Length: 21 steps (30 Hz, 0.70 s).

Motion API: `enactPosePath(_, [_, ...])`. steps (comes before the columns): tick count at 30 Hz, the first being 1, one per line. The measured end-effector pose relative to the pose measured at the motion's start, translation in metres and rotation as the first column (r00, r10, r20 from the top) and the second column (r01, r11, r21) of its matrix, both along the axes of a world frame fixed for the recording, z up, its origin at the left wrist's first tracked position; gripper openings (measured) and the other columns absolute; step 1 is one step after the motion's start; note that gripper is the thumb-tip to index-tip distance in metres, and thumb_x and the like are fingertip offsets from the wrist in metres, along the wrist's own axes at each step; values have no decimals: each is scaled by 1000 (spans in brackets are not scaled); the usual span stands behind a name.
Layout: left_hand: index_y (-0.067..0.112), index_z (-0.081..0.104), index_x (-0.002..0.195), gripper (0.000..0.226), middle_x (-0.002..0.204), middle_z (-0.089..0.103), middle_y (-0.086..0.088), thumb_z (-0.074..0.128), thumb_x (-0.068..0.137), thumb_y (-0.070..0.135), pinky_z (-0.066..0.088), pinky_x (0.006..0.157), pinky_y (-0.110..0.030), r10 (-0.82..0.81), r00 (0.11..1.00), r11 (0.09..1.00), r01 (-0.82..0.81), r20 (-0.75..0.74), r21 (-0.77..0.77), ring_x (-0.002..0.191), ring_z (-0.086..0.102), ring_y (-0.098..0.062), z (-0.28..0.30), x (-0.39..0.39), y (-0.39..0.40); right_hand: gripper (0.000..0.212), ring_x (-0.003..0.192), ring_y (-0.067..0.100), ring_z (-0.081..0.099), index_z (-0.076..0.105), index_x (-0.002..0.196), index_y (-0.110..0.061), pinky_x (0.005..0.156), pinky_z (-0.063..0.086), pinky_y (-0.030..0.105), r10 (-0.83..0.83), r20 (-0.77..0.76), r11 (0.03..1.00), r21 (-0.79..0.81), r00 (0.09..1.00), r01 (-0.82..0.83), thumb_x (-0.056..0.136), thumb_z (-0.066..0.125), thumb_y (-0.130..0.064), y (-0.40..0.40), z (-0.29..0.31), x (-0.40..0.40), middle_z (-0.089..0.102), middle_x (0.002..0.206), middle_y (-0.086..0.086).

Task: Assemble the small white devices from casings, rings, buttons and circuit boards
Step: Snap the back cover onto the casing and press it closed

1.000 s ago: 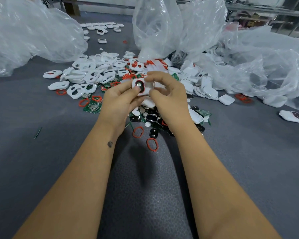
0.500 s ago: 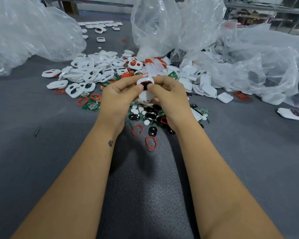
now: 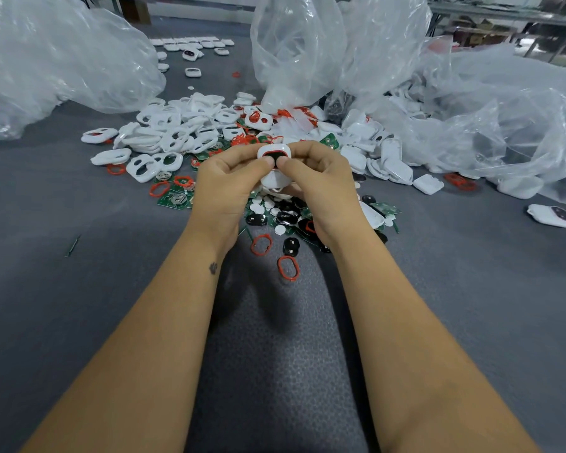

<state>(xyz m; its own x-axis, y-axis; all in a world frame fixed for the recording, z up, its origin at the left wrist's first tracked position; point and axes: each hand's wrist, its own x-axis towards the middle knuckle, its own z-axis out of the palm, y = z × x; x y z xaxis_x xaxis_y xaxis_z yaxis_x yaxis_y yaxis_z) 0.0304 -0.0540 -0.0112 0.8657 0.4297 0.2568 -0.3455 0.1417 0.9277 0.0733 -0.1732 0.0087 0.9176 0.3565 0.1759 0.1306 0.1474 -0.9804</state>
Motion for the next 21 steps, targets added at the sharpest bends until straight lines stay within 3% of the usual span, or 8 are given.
enactPosePath(3, [4, 71, 104, 25, 98, 73, -16, 65, 80, 10, 56, 86, -36, 16, 1000, 1000, -16, 2, 16, 96, 70, -30, 0, 0, 0, 9, 66, 12, 63, 67, 88, -11, 71, 57, 31, 8, 3, 1000, -10, 1000, -8, 87, 65, -2, -1, 0, -1, 64, 76, 7])
enactPosePath(8, [11, 72, 97, 17, 88, 75, -6, 65, 87, 0, 54, 77, -26, 43, 999, 997, -44, 11, 66, 86, 70, -21, -1, -1, 2, 9, 67, 11, 61, 67, 94, -7, 71, 57, 30, 9, 3, 1000, -24, 1000, -9, 87, 64, -1, -2, -1, 0, 63, 78, 8])
enactPosePath(12, [14, 72, 93, 17, 83, 76, -3, 65, 87, -1, 55, 72, -24, 64, 998, 996, -64, 5, 69, 81, 72, -19, 0, -3, 0, 14, 77, 20, 64, 66, 99, -6, 78, 57, 39, 23, 13, 998, -53, 1000, -22, 88, 63, 1, -1, -4, 2, 65, 86, 14])
enactPosePath(15, [9, 71, 100, 16, 91, 76, -7, 63, 90, 0, 56, 78, -28, 50, 999, 997, -51, 18, 55, 88, 72, -22, 2, -3, -2, 14, 76, 17, 66, 65, 99, -7, 71, 58, 32, 53, 0, 998, -18, 999, -53, 89, 61, 2, -2, -3, 2, 67, 85, 11])
enactPosePath(18, [3, 68, 111, 21, 106, 72, -14, 60, 92, 1, 54, 90, -35, -30, 999, 995, 28, 24, 93, 101, 69, -26, 3, -4, -4, 12, 63, 8, 65, 65, 92, -6, 59, 54, 22, 63, -72, 996, 72, 995, -58, 90, 59, 4, -3, -1, 1, 65, 70, 3])
enactPosePath(21, [0, 65, 119, 28, 110, 71, -13, 60, 92, -1, 54, 89, -31, -38, 999, 979, 36, 8, 199, 102, 69, -23, 3, -6, -6, 11, 67, 13, 66, 66, 94, -4, 62, 57, 26, 52, -97, 996, 73, 994, -45, 91, 57, 2, -2, -1, 2, 67, 77, 9])
